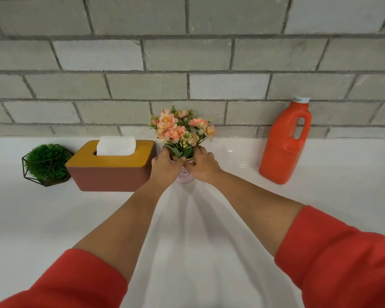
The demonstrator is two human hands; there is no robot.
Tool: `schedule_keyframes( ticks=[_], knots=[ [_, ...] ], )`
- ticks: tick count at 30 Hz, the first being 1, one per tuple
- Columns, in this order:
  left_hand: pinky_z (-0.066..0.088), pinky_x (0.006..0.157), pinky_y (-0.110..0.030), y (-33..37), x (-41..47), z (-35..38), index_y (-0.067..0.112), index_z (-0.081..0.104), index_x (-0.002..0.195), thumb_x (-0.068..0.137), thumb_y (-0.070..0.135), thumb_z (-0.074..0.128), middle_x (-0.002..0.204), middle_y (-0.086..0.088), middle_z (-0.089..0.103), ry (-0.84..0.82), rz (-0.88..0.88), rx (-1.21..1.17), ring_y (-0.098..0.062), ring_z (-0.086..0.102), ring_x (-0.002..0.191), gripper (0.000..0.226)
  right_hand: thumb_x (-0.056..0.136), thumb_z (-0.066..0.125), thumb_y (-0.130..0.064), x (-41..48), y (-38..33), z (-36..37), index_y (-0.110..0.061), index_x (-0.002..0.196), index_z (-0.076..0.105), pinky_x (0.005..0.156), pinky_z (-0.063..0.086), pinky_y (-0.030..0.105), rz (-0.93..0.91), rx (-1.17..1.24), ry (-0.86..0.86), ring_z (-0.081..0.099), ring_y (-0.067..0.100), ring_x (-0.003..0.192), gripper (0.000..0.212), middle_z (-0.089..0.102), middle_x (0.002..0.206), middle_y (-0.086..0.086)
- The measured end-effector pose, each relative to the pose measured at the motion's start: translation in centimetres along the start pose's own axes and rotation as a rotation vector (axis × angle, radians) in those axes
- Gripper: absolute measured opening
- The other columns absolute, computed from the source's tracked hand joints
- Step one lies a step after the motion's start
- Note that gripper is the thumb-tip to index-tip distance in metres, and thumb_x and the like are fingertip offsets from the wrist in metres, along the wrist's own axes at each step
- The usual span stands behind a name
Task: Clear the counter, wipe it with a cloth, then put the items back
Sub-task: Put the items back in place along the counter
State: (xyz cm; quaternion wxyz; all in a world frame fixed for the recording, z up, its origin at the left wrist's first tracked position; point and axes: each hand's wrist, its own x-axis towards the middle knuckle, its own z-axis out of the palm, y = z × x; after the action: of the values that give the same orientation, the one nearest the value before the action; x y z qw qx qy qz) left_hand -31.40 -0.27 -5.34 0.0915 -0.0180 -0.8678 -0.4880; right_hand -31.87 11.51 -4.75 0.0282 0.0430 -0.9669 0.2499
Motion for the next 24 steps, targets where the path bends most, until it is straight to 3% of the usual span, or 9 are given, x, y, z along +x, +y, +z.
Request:
schedule_keyframes(
  ticks=[3,7,13,18,24],
  knots=[
    [0.043,0.097,-0.046,0.0,0.1,0.4,-0.002,0.052,0.116,0.087,0.021,0.059,0.122,-0.019,0.053,0.020,0.000,-0.003,-0.033,0.051,0.114,0.038,0.095,0.046,-0.040,0.0,0.0,0.1,-0.006,0.136,0.040,0.104,0.037,0.039,-0.002,0.004,-0.019,0.037,0.032,0.126,0.054,0.029,0.141,0.012],
    [0.047,0.092,-0.047,-0.7,0.2,0.6,-0.001,0.055,0.110,0.081,0.024,0.062,0.116,-0.017,0.055,0.027,-0.019,0.034,-0.031,0.054,0.111,0.039,0.094,0.051,-0.034,-0.2,0.4,-0.2,-0.001,0.134,0.043,0.101,0.040,0.039,-0.028,0.054,-0.027,0.046,0.031,0.121,0.052,0.030,0.141,0.013],
    [0.034,0.104,-0.038,0.7,-1.0,0.0,-0.002,0.049,0.122,0.082,0.011,0.064,0.128,-0.017,0.044,0.180,-0.010,0.071,-0.029,0.039,0.124,0.045,0.091,0.057,-0.025,-0.7,1.3,-1.2,-0.005,0.132,0.044,0.100,0.044,0.036,-0.011,0.144,0.026,0.054,0.029,0.115,0.047,0.032,0.137,0.012],
    [0.032,0.099,-0.037,1.5,-4.6,1.7,-0.008,0.046,0.113,0.076,-0.006,0.054,0.122,-0.024,0.045,0.404,-0.114,-0.025,-0.035,0.039,0.115,0.038,0.091,0.056,-0.025,-2.6,2.5,-2.9,-0.009,0.137,0.040,0.099,0.043,0.035,-0.013,0.119,0.022,0.048,0.030,0.119,0.051,0.037,0.132,0.013],
    [0.039,0.082,-0.033,3.5,-8.4,6.3,-0.003,0.046,0.108,0.078,-0.006,0.054,0.115,-0.020,0.046,0.277,-0.108,-0.102,-0.033,0.049,0.102,0.031,0.090,0.058,-0.020,-5.7,5.6,-5.6,-0.011,0.116,0.062,0.090,0.048,0.030,0.015,0.098,-0.026,0.058,0.026,0.108,0.028,0.060,0.120,0.009]
  ],
)
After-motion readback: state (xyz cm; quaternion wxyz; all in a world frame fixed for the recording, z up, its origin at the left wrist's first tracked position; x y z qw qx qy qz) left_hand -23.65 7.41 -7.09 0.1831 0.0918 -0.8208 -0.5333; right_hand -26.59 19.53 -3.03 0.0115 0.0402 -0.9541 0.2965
